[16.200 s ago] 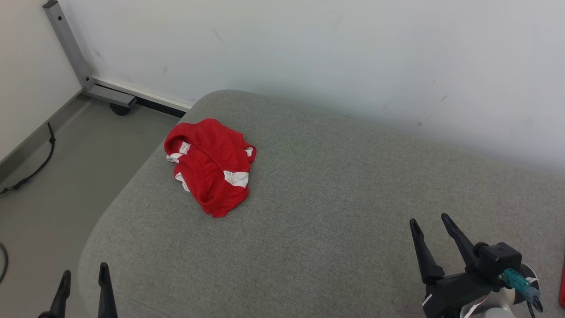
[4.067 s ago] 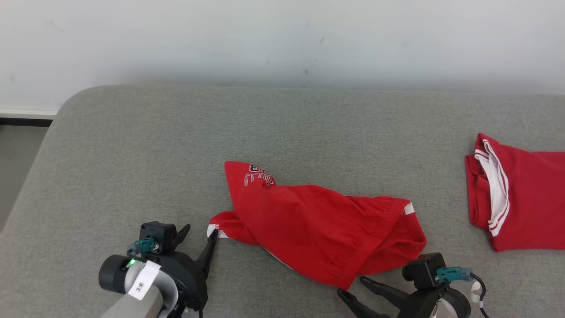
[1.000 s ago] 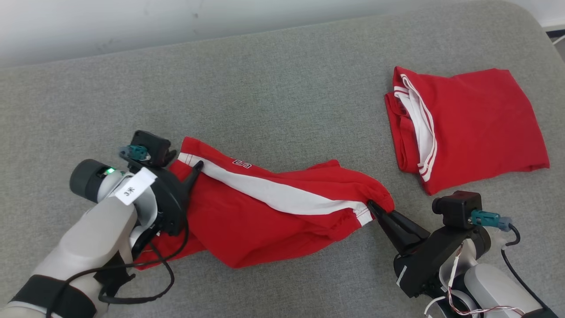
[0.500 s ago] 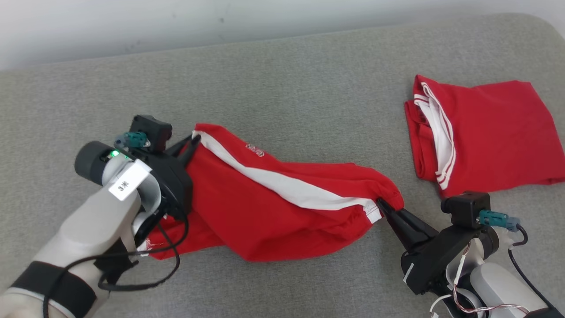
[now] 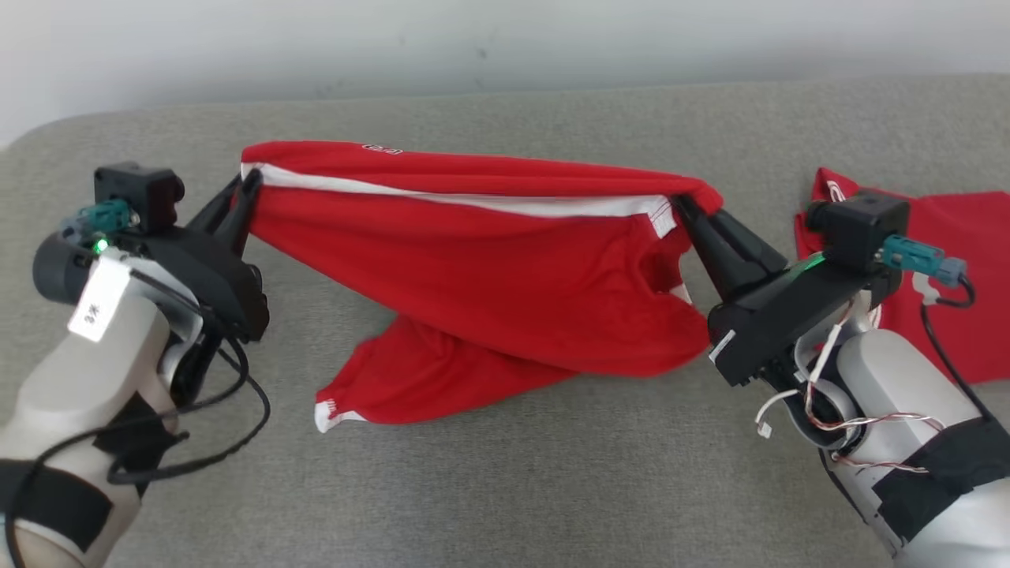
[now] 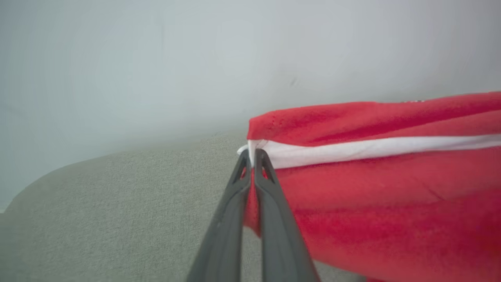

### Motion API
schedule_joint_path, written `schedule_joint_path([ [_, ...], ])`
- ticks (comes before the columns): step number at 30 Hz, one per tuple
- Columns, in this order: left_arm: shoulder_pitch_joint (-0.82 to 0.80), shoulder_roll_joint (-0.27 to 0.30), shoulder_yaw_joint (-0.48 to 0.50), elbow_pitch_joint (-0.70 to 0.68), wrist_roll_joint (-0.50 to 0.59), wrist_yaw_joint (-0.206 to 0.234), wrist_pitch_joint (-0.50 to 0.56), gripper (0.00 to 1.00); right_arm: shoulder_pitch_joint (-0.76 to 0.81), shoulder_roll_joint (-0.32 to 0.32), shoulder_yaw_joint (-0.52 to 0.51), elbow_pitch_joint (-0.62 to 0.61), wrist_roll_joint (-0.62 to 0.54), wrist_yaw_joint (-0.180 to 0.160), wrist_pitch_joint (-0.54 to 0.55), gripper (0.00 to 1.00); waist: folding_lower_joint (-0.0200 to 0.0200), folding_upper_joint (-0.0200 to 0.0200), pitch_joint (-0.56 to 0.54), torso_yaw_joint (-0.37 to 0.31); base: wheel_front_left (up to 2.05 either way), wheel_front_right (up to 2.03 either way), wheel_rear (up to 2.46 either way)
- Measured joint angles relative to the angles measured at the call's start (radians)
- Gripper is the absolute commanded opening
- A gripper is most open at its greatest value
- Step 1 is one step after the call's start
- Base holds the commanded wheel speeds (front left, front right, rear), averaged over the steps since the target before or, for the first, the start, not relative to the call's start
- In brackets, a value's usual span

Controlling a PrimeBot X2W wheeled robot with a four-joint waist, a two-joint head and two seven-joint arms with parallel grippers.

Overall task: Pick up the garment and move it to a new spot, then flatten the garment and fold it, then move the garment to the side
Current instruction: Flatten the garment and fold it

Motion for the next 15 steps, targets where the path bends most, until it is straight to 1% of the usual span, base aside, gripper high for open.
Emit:
schedule_joint_path([
  [3,0.042,-0.002,0.0,-0.01,-0.002,0.002,-0.009,0.0,-0.006,0.011,0.018,0.036,0.002,0.004,-0.006,0.0,-0.0001,0.0,-0.015,0.021,0.0,0.0,0.0],
  [5,0.109,-0.018,-0.013,-0.021,-0.002,0.004,-0.009,0.0,0.015,0.01,0.03,0.061,0.015,0.007,-0.006,0.0,-0.0001,0.0,-0.026,0.034,0.0,0.0,0.0],
  [8,0.211,-0.041,-0.031,-0.031,-0.002,0.007,-0.012,0.0,0.085,0.009,0.047,0.088,0.048,0.007,-0.005,0.0,0.0,0.0,-0.042,0.052,0.0,0.0,0.0],
  [12,0.299,-0.046,-0.04,-0.048,-0.004,0.012,-0.016,0.0,0.191,0.001,0.078,0.104,0.102,0.007,0.005,0.0,-0.0001,0.0,-0.064,0.068,0.0,0.0,0.0],
  [15,0.337,-0.046,-0.04,-0.06,-0.006,0.02,-0.016,0.0,0.223,-0.014,0.084,0.094,0.133,0.007,0.005,0.0,-0.0002,0.0,-0.078,0.073,0.0,0.0,0.0],
])
